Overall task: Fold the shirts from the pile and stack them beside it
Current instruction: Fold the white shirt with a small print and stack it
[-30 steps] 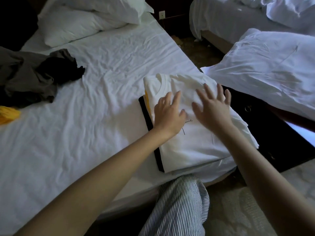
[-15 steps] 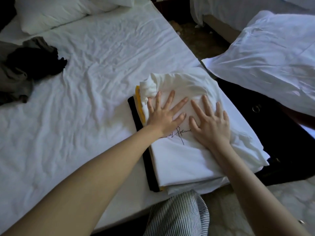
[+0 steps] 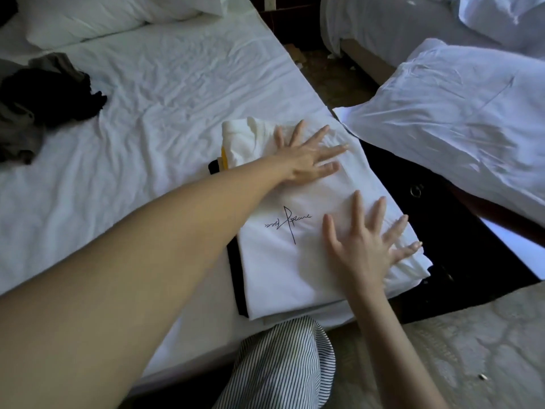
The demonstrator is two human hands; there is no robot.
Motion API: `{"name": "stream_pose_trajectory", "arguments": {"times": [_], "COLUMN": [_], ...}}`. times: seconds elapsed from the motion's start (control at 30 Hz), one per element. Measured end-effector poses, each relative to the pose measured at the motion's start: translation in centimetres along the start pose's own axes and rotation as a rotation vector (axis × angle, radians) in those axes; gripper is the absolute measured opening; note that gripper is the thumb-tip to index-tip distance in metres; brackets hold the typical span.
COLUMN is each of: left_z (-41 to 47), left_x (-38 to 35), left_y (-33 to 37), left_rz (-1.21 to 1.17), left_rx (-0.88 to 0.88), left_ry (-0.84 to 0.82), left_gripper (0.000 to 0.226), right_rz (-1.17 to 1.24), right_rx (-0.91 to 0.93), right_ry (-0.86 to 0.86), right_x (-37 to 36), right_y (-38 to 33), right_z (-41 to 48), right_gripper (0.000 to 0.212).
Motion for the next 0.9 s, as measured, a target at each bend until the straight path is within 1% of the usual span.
{"name": "stream_pose_trajectory", "arguments": {"times": [0.1,0.23,0.37,0.4,0.47,0.53,0.6,0.63,0.7,0.73,0.8,0.87,0.9], "left_z": [1.8,2.8,2.2,1.7,0.4,-0.9,-2.0,-2.5,-3.4,-3.7,-3.8,-3.5,-3.1], "left_x": [-2.0,-2.7,-1.7,-1.5,-1.1,-0.5,0.4,0.8,0.9,0.5,-0.8,-1.9,-2.2], "left_y": [-0.5,-1.1,-1.9,-2.0,-2.2,-3.0,-4.1,-4.9,-7.0,-8.0,-9.6,-10.6,-10.9], "left_rz": [-0.055,-0.164,-0.377,-0.363,-0.204,-0.034,0.090,0.109,0.087,0.083,0.092,0.029,-0.008], "left_rx": [-0.021,-0.056,-0.005,-0.014,-0.043,-0.063,-0.078,-0.064,0.008,0.048,0.121,0.162,0.164], "left_ry": [0.002,0.043,0.027,0.040,0.056,0.086,0.164,0.209,0.261,0.255,0.165,0.059,0.032], "left_gripper": [0.050,0.057,0.053,0.052,0.047,0.047,0.049,0.050,0.050,0.051,0.052,0.053,0.053], "right_rz": [0.019,0.047,0.069,0.071,0.065,0.024,-0.011,0.000,0.035,0.036,-0.017,-0.104,-0.134], "right_rx": [0.031,0.025,0.032,0.037,0.048,0.040,0.045,0.083,0.242,0.324,0.424,0.466,0.475], "right_ry": [-0.018,-0.008,0.023,0.019,0.008,-0.001,0.049,0.095,0.132,0.101,-0.013,-0.106,-0.122], "right_x": [-1.6,-2.3,-2.3,-2.3,-1.8,-1.1,-0.3,0.0,-0.3,-1.2,-3.2,-5.2,-5.8], "right_y": [0.9,1.3,1.2,1.1,0.8,0.4,-0.7,-1.9,-5.6,-7.4,-10.0,-10.5,-10.3], "right_z": [0.2,0.8,0.5,0.4,0.2,0.1,-0.4,-1.0,-2.8,-4.0,-6.1,-7.1,-7.1], "right_gripper": [0.077,0.080,0.079,0.078,0.078,0.075,0.074,0.075,0.076,0.076,0.080,0.084,0.085]}}
Point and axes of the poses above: each hand's wrist, its own z-axis towards the middle knuckle, its own x-axis out of the back of the hand, y = z × x, the point moved 5 cm from there along z, towards the middle knuckle, and after that the axes turned 14 degrees about x, right-handed, at the moved point
